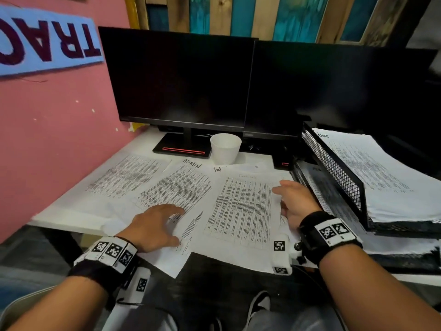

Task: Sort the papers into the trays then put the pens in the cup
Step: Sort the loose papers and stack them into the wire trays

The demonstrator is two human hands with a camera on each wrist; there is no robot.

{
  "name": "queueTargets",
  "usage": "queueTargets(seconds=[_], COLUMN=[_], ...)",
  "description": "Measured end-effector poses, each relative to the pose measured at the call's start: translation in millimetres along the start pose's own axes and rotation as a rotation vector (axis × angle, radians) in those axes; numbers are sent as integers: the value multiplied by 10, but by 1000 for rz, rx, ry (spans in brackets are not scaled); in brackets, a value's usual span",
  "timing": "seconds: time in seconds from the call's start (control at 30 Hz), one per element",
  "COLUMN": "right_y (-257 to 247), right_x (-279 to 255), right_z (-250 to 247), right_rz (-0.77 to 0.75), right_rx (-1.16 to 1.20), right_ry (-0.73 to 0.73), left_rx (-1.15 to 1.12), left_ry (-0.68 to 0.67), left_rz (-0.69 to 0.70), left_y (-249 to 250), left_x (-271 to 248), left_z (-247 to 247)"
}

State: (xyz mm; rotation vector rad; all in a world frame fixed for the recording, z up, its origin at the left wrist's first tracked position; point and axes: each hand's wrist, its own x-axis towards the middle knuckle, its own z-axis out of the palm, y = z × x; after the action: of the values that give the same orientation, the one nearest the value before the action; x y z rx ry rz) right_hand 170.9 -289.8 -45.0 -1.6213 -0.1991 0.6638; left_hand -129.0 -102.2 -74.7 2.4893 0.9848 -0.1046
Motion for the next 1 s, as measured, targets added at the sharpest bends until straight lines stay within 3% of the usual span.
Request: queueTargets(seconds=[0.1,0.27,0.37,0.5,0.73,0.87,1.0], right_y=[4,120,120,81,165,179,140], right_x=[-27,-134,-129,-105,-115,-132,-204], right_z=[60,214,215,97,-22,32,119], right_rz=[11,-33,-88,-77,7,58,57], right_rx=[12,-322,-265,-189,-148,-97,39], right_ry=[-45,-233,-214,-172,-160,-139,-177], left_rx=[-118,-159,-159,-328,-455,-497,-445], left_ry=[9,175,321,538,880,870,649], left_rz=[-4,-31,-79,-162,-120,2,128], left_y=[-20,-54,-76,-83,-34,213,574], left_x=[3,3,-23,-133,-198,-250,-220], left_z=[-12,14,-33,-267,-693,-763,-552])
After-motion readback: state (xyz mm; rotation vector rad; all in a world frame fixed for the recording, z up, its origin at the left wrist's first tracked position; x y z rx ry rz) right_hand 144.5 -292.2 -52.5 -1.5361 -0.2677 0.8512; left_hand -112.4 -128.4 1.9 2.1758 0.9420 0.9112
